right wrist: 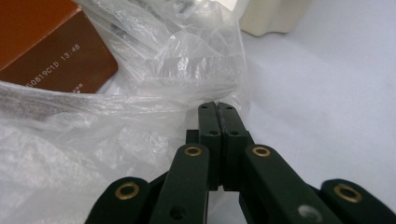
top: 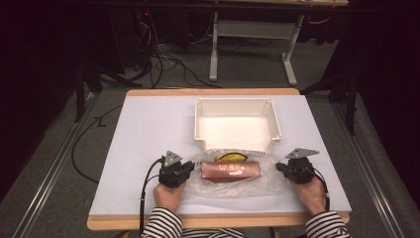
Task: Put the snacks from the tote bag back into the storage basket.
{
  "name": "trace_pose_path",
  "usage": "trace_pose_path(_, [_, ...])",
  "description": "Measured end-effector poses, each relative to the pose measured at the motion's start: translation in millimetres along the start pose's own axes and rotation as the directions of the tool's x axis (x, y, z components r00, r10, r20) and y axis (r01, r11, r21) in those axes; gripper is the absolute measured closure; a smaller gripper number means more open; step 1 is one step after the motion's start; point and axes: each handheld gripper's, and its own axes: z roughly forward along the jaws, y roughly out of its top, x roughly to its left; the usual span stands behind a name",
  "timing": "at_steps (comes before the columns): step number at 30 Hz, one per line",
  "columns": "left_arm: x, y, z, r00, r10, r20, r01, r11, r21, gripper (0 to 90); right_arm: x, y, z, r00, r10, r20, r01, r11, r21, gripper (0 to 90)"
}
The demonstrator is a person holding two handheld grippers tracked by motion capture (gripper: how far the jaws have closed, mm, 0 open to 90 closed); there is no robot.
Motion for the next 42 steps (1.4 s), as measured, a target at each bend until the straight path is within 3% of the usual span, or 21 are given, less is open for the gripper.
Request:
trace_pose_path(3, [-0.5,-1.3,-3.3,0.9999,0.012,-0.007,-0.012,0.9999,0.012,83.1,1.5,0.0,-1.7,1.0,-0.003,-0.002,0.003,1.0,-0.013,88.1])
trace_pose_path(5, [-0.1,-2.4,-8.1,1.0,0.005,0.004,-0.005,1.0,-0.001,82.5,2.4,0.5,-5.1,1.0,0.0,-0.008,0.0,0.999,-0.033,78.9])
trace_pose_path(12, [-2.1,0.9,-25.8,0.9999,0.015,0.006,-0.015,0.9987,-0.049,65.8,-0.7,2.9,-30.9,0.9986,0.039,-0.037,-0.043,0.993,-0.113,62.8])
trace_pose_path(18, [-5.8,16.4,-33.6,0.9996,0.026,0.006,-0.025,0.9969,-0.074,55.5,1.5,16.8,-57.3,0.9985,0.027,-0.048,-0.036,0.979,-0.199,58.3])
trace_pose_path(22, [-7.8,31.4,-29.7,0.9989,0.046,0.008,-0.046,0.9969,-0.064,51.9,9.5,32.9,-61.6,0.9977,-0.008,-0.067,-0.007,0.974,-0.227,55.4])
trace_pose_path(26, [-5.4,42.7,-18.6,0.9991,0.037,0.021,-0.036,0.9986,-0.039,49.8,18.6,51.0,-47.9,0.9965,-0.046,-0.069,0.031,0.979,-0.201,52.9])
trace_pose_path(33, [0.2,43.1,2.4,0.9989,0.004,0.047,-0.004,1.0,0.002,50.7,18.7,62.9,-9.3,0.9962,-0.022,-0.085,0.011,0.992,-0.123,50.6])
trace_pose_path(37, [-0.5,41.6,10.4,0.9976,-0.003,0.069,0.002,0.9999,0.015,58.5,17.7,58.9,2.5,0.9958,-0.006,-0.092,-0.003,0.996,-0.091,52.2])
trace_pose_path(42, [-1.0,38.5,18.1,0.9961,0.02,0.086,-0.024,0.9986,0.047,77.5,14.7,48.7,15.5,0.9949,0.004,-0.101,-0.008,0.999,-0.046,61.2])
